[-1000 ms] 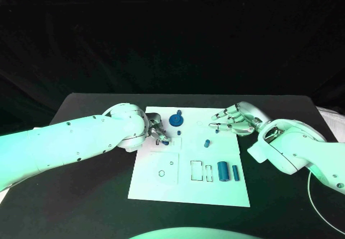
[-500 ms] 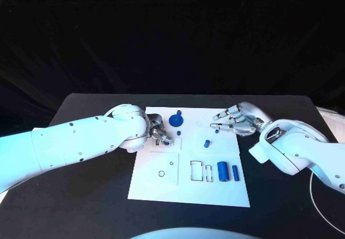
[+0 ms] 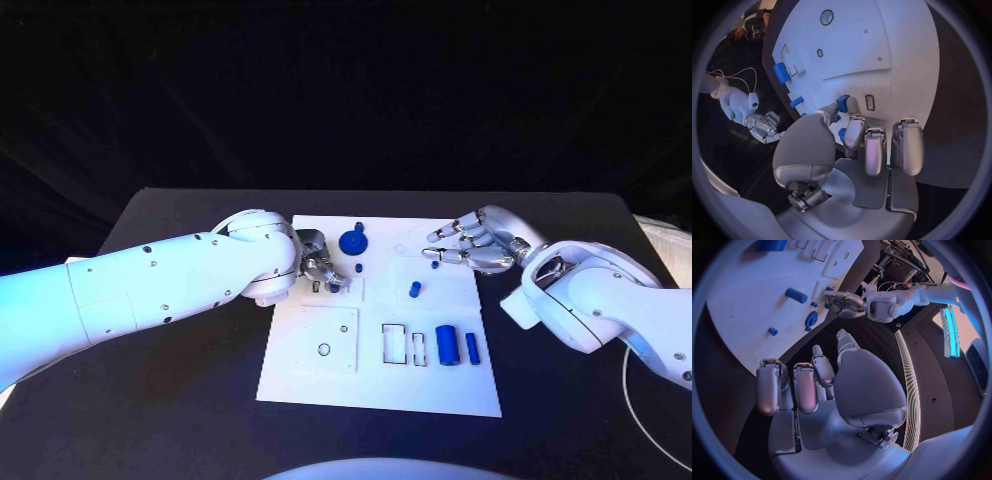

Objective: Assemble the parts on the task board

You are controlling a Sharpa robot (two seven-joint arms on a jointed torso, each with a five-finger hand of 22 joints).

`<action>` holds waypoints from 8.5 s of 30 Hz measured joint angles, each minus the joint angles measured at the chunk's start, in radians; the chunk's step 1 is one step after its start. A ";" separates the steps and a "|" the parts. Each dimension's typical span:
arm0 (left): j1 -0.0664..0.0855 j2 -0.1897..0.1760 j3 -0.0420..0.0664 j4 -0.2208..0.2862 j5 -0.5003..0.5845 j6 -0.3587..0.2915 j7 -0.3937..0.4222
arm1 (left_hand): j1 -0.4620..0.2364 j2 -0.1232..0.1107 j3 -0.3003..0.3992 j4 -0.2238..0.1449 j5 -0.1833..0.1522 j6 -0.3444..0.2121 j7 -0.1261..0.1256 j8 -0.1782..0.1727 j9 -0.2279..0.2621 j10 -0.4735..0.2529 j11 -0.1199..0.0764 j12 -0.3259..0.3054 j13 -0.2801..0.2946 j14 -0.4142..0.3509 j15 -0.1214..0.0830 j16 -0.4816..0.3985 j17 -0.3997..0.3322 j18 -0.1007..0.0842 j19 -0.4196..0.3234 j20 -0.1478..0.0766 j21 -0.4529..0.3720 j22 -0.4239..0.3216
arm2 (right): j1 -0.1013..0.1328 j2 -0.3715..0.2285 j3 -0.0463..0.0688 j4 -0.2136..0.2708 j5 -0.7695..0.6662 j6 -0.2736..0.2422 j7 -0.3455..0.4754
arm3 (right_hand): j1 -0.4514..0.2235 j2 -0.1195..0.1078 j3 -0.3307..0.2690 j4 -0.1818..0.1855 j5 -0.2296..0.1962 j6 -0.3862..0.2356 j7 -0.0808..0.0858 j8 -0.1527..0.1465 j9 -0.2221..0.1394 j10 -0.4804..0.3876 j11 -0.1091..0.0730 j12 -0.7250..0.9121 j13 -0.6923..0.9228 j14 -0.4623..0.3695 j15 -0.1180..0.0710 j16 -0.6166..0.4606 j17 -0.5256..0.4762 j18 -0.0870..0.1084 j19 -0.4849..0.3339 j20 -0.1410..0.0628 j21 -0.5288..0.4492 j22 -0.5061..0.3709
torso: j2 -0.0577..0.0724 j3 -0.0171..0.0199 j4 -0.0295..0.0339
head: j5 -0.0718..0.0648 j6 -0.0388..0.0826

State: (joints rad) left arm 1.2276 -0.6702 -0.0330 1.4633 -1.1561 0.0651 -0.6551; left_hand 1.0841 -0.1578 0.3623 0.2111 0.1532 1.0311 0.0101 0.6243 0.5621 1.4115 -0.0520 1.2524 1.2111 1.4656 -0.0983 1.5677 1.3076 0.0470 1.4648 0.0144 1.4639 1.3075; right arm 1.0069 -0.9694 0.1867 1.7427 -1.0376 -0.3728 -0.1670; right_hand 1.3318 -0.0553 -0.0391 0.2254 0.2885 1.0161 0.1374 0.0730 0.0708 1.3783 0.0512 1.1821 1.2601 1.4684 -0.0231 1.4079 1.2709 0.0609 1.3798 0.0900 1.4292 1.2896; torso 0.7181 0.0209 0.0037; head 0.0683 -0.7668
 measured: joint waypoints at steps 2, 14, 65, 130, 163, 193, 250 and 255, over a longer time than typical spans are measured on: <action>0.000 0.001 0.000 -0.003 0.001 0.001 0.001 | -0.005 0.005 -0.013 0.007 0.000 0.000 0.000 0.000 -0.002 0.003 -0.003 0.002 0.001 0.000 0.000 0.000 0.000 0.000 0.000 0.000 0.000 0.000 | 0.000 0.000 0.000 0.000 0.000 0.000 0.000 | 0.000 0.000 -0.002 0.002 0.000 0.000 0.000 0.000 0.000 0.000 0.000 0.000 0.000 0.000 0.000 0.000 -0.001 0.000 0.000 0.000 0.000 -0.001 | 0.000 0.0000 0.0001 | 0.000 0.000; 0.000 -0.005 0.001 -0.005 0.004 0.002 0.002 | -0.014 0.013 -0.097 0.041 0.000 0.010 -0.004 0.000 -0.004 0.011 -0.004 0.011 0.015 0.000 0.000 0.000 0.000 0.000 0.000 0.000 0.006 0.000 | 0.000 0.000 0.000 -0.001 0.003 0.000 0.002 | 0.000 0.000 -0.005 0.005 0.000 0.000 0.000 0.000 0.000 -0.007 0.000 -0.010 -0.006 0.000 0.000 -0.010 -0.011 0.000 -0.007 0.000 -0.006 -0.011 | 0.000 -0.0008 0.0003 | 0.000 0.002; 0.163 0.103 0.020 -0.368 0.090 0.171 0.063 | 0.088 0.083 -0.419 0.083 -0.092 -0.061 0.043 -0.088 -0.069 -0.127 0.034 -0.186 -0.199 0.000 0.032 0.000 0.000 0.016 -0.016 0.023 -0.102 0.000 | -0.006 0.027 0.000 -0.037 0.023 -0.054 0.023 | 0.004 0.004 -0.013 0.008 0.006 0.000 0.000 0.000 0.000 -0.025 -0.004 -0.046 -0.036 0.000 0.000 -0.031 -0.040 0.000 -0.028 0.000 -0.027 -0.042 | 0.002 -0.0018 -0.0001 | 0.017 0.022; 0.128 0.159 -0.005 -0.434 0.108 0.309 0.058 | 0.156 0.196 -0.406 0.067 -0.096 -0.040 0.029 -0.063 -0.059 -0.097 0.025 -0.149 -0.172 0.000 0.018 0.000 0.000 0.016 -0.002 0.016 -0.074 0.000 | -0.010 0.034 0.000 -0.041 0.026 -0.062 0.028 | 0.012 0.012 -0.019 0.008 0.019 0.000 0.000 0.000 0.000 -0.025 -0.003 -0.050 -0.037 0.000 0.000 -0.035 -0.042 0.000 -0.028 0.000 -0.031 -0.043 | 0.001 -0.0001 -0.0007 | 0.023 0.009; 0.123 0.131 -0.004 -0.393 0.129 0.286 0.080 | 0.307 0.054 0.008 0.044 -0.096 -0.074 0.027 -0.057 -0.043 -0.096 0.021 -0.176 -0.205 0.000 0.011 0.000 0.000 0.016 -0.002 0.009 -0.069 0.000 | -0.015 0.036 0.000 -0.041 0.027 -0.061 0.029 | 0.012 0.012 -0.019 0.008 0.019 0.000 0.000 0.000 0.000 -0.025 -0.003 -0.050 -0.037 0.000 0.000 -0.035 -0.041 0.000 -0.028 0.000 -0.031 -0.043 | 0.000 0.0003 -0.0009 | 0.024 -0.004; 0.093 -0.055 -0.008 -0.104 0.158 0.133 0.135 | 0.229 -0.023 0.144 0.000 -0.037 -0.057 0.029 -0.040 -0.032 -0.060 0.018 -0.149 -0.181 0.000 0.011 0.000 0.000 0.000 -0.002 0.009 -0.044 0.000 | -0.016 0.031 0.000 -0.042 0.030 -0.061 0.028 | 0.012 0.012 -0.019 0.008 0.019 0.000 0.000 0.000 0.000 -0.025 -0.003 -0.050 -0.037 0.000 0.000 -0.035 -0.041 0.000 -0.028 0.000 -0.031 -0.043 | -0.004 0.0021 0.0033 | 0.036 -0.009; 0.055 -0.062 -0.009 -0.048 0.050 0.188 0.099 | 0.212 -0.041 0.170 -0.015 -0.023 -0.049 0.031 -0.045 -0.034 -0.050 0.014 -0.138 -0.171 0.000 0.011 0.000 0.000 0.000 -0.002 0.009 -0.044 0.000 | -0.024 0.034 0.000 -0.043 0.038 -0.060 0.030 | 0.008 0.016 -0.023 0.012 0.019 0.000 0.000 0.000 0.000 -0.025 -0.003 -0.050 -0.037 0.000 0.000 -0.035 -0.042 0.000 -0.028 0.000 -0.031 -0.044 | -0.002 0.0020 0.0018 | 0.043 -0.027; 0.054 -0.063 -0.009 -0.046 0.050 0.191 0.098 | 0.212 -0.041 0.170 -0.015 -0.023 -0.049 0.031 -0.042 -0.035 -0.050 0.014 -0.138 -0.171 0.000 0.011 0.000 0.000 0.000 -0.002 0.009 -0.044 0.000 | -0.027 0.035 0.000 -0.043 0.038 -0.060 0.031 | 0.008 0.016 -0.023 0.012 0.019 0.000 0.000 0.000 0.000 -0.025 -0.003 -0.050 -0.037 0.000 0.000 -0.035 -0.042 0.000 -0.028 0.000 -0.031 -0.044 | -0.003 0.0020 0.0020 | 0.045 -0.028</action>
State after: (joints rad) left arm 1.2818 -0.7331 -0.0417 1.4174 -1.1064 0.2559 -0.5573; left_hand 1.2958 -0.1985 0.5326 0.1962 0.1305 0.9825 0.0409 0.5826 0.5270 1.3615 -0.0376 1.1148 1.0401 1.4657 -0.0875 1.5677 1.3074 0.0473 1.4632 0.0234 1.4202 1.3073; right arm 0.9804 -0.9344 0.1865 1.6993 -0.9997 -0.4330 -0.1361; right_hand 1.3397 -0.0395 -0.0619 0.2372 0.3078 1.0161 0.1374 0.0730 0.0712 1.3534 0.0478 1.1321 1.2232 1.4684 -0.0231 1.3730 1.2293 0.0609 1.3517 0.0897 1.3980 1.2451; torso 0.7155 0.0229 0.0058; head 0.1128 -0.7950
